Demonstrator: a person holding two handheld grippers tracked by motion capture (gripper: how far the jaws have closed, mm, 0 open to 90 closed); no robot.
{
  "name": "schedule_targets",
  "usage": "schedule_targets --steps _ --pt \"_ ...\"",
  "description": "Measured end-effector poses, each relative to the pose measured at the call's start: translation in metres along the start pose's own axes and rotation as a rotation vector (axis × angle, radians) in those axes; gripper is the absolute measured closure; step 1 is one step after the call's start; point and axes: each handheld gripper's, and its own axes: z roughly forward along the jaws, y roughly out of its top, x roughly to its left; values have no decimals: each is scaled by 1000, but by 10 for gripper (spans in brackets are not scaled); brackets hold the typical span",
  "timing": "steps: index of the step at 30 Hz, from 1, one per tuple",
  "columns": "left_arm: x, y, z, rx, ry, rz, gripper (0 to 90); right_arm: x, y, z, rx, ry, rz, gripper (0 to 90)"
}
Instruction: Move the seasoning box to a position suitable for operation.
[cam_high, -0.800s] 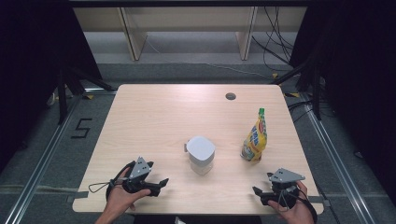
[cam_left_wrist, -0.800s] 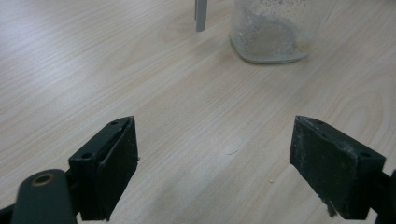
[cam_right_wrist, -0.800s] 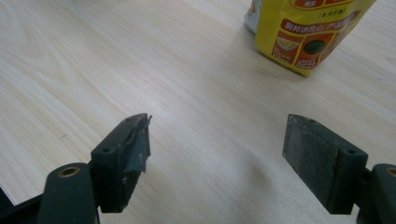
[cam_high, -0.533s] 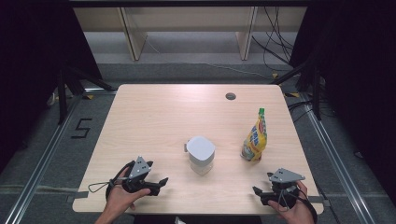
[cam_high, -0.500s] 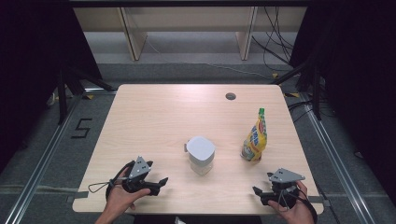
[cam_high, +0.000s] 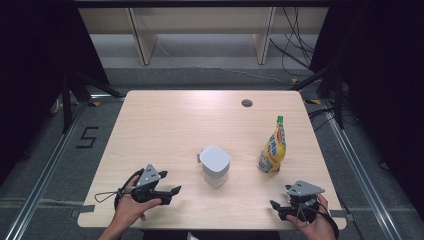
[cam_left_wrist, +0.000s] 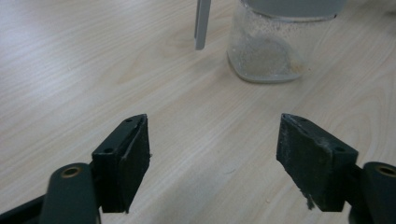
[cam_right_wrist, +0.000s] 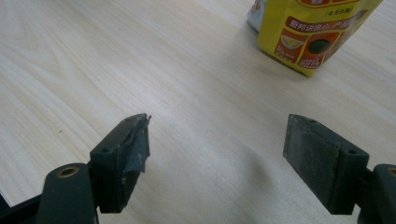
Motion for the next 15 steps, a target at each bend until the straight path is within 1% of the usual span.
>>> schedule_targets --steps 1,2,4,5,6,7,8,9,11,12,14,15 --pt "2 2 -1 1 -2 10 319 -1 0 0 -2 2 -7 234" --pt "3 4 0 -17 -8 3 365 -1 0 0 -6 2 -9 234" --pt "6 7 -1 -14 -6 3 425 -1 0 1 -5 5 -10 234" --pt "11 12 -1 -36 14 14 465 -1 0 1 -1 9 -3 234" --pt "13 14 -2 -44 22 23 518 -1 0 1 7 22 -8 234" --pt "14 16 -1 -49 17 9 572 -1 0 2 7 18 5 235" --pt "17 20 0 -59 19 15 604 -1 0 2 13 20 8 235" --pt "20 22 1 -66 24 20 653 -2 0 2 8 19 6 235" --pt "24 28 5 -92 13 20 737 0 0 1 7 15 28 235" --pt "26 30 7 -99 12 27 780 -2 0 1 4 10 0 236" --pt "28 35 13 -93 3 55 833 -1 0 1 9 7 2 239" --pt "28 36 17 -93 3 53 854 -1 0 2 10 8 2 239"
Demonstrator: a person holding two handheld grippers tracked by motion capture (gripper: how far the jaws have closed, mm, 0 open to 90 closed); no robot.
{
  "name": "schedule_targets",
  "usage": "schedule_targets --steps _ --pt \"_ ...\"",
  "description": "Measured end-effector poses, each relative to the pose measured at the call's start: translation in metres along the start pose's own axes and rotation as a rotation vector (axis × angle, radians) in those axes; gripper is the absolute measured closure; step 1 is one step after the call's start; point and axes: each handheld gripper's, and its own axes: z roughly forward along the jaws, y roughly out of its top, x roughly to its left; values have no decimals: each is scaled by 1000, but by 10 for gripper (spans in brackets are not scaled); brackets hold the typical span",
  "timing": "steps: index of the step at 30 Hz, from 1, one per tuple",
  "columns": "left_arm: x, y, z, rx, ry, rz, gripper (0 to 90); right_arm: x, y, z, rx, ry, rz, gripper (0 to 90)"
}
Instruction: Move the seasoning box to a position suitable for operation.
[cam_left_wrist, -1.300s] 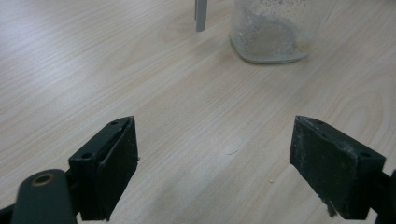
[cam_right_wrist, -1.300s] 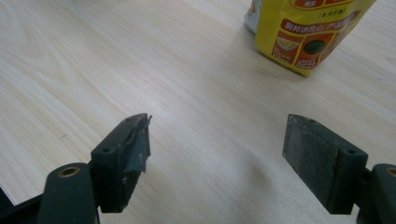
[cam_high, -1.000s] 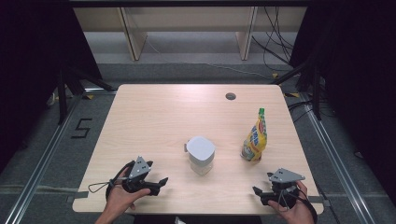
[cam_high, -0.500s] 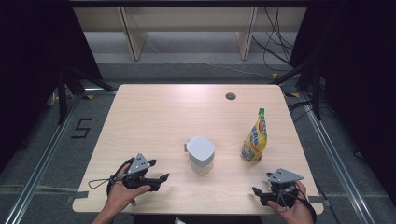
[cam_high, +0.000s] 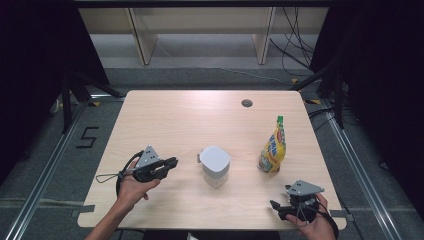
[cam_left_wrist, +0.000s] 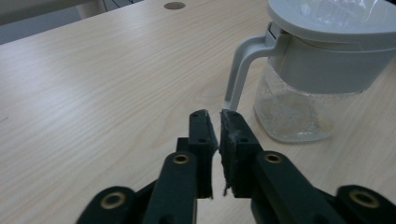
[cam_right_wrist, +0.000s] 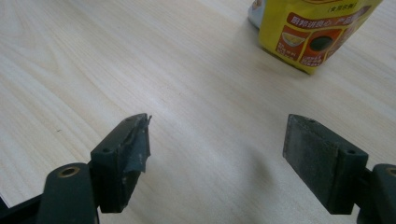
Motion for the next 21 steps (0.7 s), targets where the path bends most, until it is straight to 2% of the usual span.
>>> schedule_targets --steps 1,2,3,4,7,8,9,10,13,14,16,19,20,21 --pt "1 2 4 2 -10 5 868 0 0 0 5 3 -1 239" --pt "1 4 7 -3 -20 7 882 4 0 0 14 10 32 239" --pt "1 7 11 1 -28 13 890 1 0 0 3 7 0 239" --pt "2 9 14 1 -27 17 891 1 1 0 3 3 -7 239" --pt "4 15 27 8 -46 27 892 2 1 0 2 7 -1 240" --pt "4 17 31 11 -49 28 892 3 1 0 3 8 17 240" --pt "4 17 31 11 -49 28 892 3 0 0 2 7 16 240" --pt "7 18 41 19 -64 38 892 3 1 0 6 11 14 242" --pt "9 18 48 22 -71 22 892 2 1 0 7 10 -4 244" --pt "12 19 54 13 -86 13 892 2 1 0 7 12 -5 244" --pt "12 19 58 21 -87 28 893 2 1 1 9 12 -9 244" --pt "9 20 63 22 -112 66 893 3 1 1 10 17 -15 248" --pt "8 20 64 24 -117 64 893 4 2 1 18 19 -7 248" --pt "9 20 65 27 -119 76 892 3 2 2 6 18 -23 248"
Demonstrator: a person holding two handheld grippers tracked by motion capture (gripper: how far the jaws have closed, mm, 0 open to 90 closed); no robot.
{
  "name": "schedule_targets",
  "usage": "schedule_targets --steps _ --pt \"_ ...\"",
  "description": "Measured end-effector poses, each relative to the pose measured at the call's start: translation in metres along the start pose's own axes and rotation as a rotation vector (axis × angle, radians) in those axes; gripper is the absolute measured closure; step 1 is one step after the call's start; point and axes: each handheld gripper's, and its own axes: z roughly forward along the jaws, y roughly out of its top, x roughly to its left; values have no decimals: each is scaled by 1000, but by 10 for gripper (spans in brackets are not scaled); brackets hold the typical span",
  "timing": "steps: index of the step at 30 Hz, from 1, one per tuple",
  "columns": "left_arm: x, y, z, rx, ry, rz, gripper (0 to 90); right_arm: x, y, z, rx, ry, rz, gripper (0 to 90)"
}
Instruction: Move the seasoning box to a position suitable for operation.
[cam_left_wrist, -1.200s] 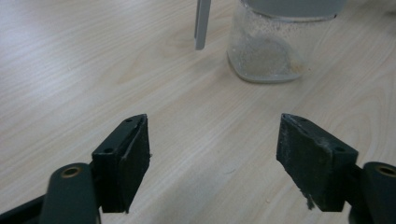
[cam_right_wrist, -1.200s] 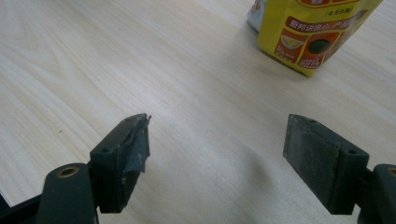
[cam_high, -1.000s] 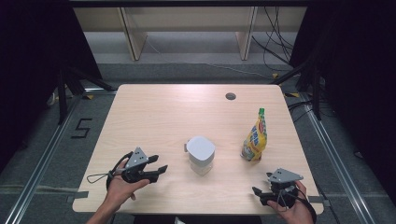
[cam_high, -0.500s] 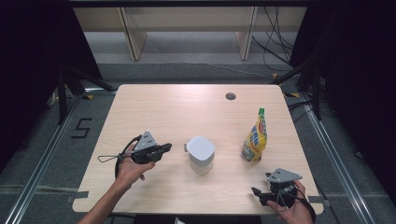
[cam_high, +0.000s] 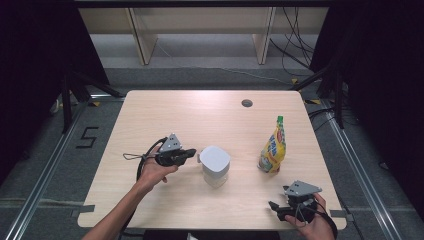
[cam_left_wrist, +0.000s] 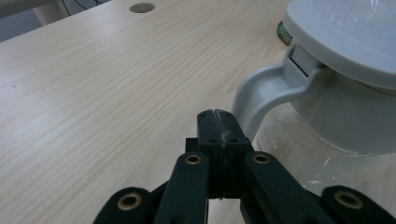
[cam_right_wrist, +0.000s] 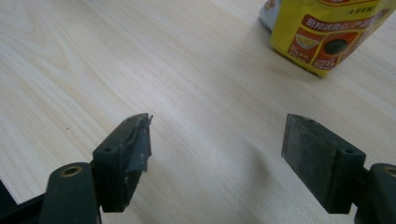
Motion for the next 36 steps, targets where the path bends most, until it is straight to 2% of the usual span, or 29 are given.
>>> schedule_targets --steps 6,8,9,11,12,13,14,17,19,20,22,27,28,29,31,32,33,36 --pt "1 -1 4 9 -4 29 892 3 0 0 8 5 12 248" --pt "1 -3 7 11 -16 25 892 1 0 1 8 2 -15 254" --pt "2 -3 7 12 -15 36 892 1 0 0 9 4 -14 254" --pt "0 -3 7 2 -21 28 892 2 0 0 14 4 -7 254" --pt "0 -2 7 -2 -27 39 892 3 0 0 26 7 11 254" --pt "0 -2 7 -2 -27 39 892 3 0 0 26 7 9 254" --pt "-1 -2 7 -4 -44 46 892 3 0 0 27 8 9 254" --pt "-1 -2 6 1 -44 62 892 3 0 0 26 8 8 253" --pt "-1 -2 5 -3 -49 64 892 3 0 0 26 8 8 253" --pt "-2 -3 5 -2 -52 52 892 3 0 0 27 8 9 253" --pt "-1 -3 3 -3 -50 77 892 3 0 0 28 7 11 253" --pt "-7 -3 0 6 -70 97 892 2 0 1 28 5 9 254" --pt "-8 -3 -1 7 -71 90 892 2 0 1 25 2 3 254" --pt "-9 -3 -2 9 -74 101 892 2 0 1 29 5 10 254" --pt "-11 -5 -5 6 -81 82 892 2 0 0 27 5 12 253" --pt "-12 -6 -7 10 -83 96 892 2 0 0 28 6 15 254" --pt "-14 -7 -8 7 -83 83 892 2 -1 0 29 6 14 254" --pt "-20 -9 -14 17 -89 82 892 3 -1 1 30 6 21 254"
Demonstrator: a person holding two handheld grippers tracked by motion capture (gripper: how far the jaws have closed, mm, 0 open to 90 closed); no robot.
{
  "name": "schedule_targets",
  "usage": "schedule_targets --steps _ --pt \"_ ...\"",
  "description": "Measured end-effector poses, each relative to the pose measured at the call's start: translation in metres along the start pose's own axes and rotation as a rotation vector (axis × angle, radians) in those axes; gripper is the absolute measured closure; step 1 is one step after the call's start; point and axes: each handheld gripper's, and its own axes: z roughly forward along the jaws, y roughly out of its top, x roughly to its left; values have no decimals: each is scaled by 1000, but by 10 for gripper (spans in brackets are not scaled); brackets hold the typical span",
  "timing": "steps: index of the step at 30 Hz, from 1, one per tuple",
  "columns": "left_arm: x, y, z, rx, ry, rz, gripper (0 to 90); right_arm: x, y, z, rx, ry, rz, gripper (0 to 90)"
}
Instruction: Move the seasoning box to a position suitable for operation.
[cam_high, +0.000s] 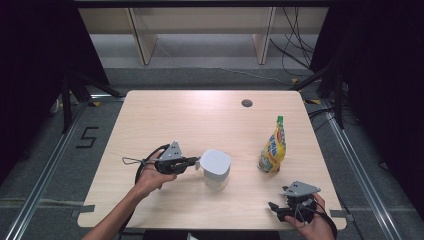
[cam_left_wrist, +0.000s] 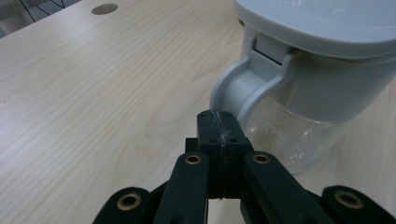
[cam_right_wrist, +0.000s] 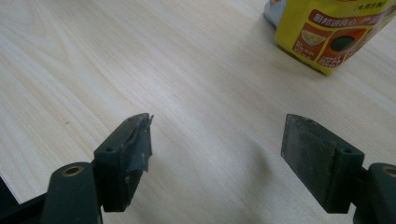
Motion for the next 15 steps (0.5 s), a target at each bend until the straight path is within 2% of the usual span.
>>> schedule_targets --steps 3,7,8,10,13,15 --pt "-9 -2 -5 3 -6 -15 892 -1 0 0 -1 -3 -13 254" --pt "-22 -3 -9 3 -3 -11 891 -1 0 0 -1 -1 -12 254" --pt "-24 -3 -11 13 4 -4 891 0 1 0 -1 0 -12 253" --pt "-29 -5 -12 7 0 -20 890 0 0 0 -1 1 -12 253" --pt "-31 -6 -14 10 -8 -10 886 0 0 0 0 1 -13 253" --pt "-33 -7 -15 4 -9 -31 881 0 1 -1 -1 1 -14 253"
